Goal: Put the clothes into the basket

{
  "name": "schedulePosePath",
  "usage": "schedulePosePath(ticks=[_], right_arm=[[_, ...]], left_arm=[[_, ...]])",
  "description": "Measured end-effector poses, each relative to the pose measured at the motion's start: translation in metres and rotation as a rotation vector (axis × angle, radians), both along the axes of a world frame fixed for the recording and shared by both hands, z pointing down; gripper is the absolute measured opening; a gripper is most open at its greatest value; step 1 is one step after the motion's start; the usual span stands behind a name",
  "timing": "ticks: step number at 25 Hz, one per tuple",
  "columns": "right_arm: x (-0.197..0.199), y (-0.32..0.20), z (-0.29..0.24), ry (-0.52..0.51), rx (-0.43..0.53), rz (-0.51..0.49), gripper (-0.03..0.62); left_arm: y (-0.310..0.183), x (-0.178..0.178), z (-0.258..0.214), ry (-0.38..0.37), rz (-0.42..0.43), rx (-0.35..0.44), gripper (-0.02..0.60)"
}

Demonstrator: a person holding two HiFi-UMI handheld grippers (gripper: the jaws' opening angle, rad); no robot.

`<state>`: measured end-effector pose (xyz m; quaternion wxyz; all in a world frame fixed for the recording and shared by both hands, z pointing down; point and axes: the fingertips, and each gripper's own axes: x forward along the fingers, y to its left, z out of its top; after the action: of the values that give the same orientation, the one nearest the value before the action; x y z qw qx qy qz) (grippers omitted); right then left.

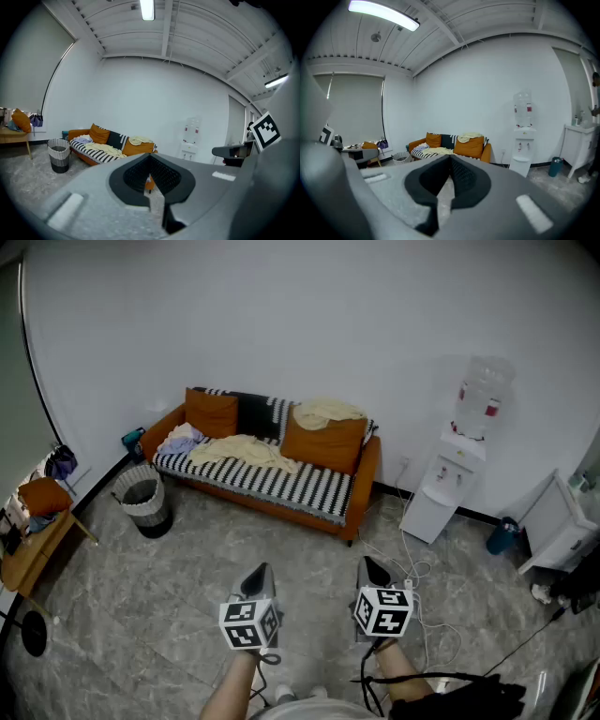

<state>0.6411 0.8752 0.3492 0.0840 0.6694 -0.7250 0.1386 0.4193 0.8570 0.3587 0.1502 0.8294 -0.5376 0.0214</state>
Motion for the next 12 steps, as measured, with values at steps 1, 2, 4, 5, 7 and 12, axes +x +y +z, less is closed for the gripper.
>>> schedulePosePath(ticks=[1,2,4,5,7,12], right_arm=[[0.0,0.0,0.001,0.0,-0.003,0.003,0.003],[-0.001,0.0,0.002,0.0,-0.006,0.006,0.003],[-0.002,0.0,0.004,0.003,-0.011,0.007,0.003],[-0.004,0.0,0.005,0.005,-0.013,0.007,0.003],[-0.008,0.001,0.005,0.009,-0.013,0.007,0.003],[-0.021,-0.003,0.001,-0.019,0.017,0.008,0.003]], left_arm=[[0.0,0.0,0.001,0.001,0.004,-0.003,-0.006],[-0.001,-0.001,0.002,0.002,0.008,-0.006,-0.006],[-0.001,-0.003,0.004,0.008,0.01,-0.011,-0.006],[-0.001,-0.004,0.005,0.012,0.01,-0.014,-0.006],[-0.001,-0.008,0.006,0.017,0.01,-0.019,-0.006],[-0.002,-0.021,0.011,0.014,0.015,-0.014,-0.006]])
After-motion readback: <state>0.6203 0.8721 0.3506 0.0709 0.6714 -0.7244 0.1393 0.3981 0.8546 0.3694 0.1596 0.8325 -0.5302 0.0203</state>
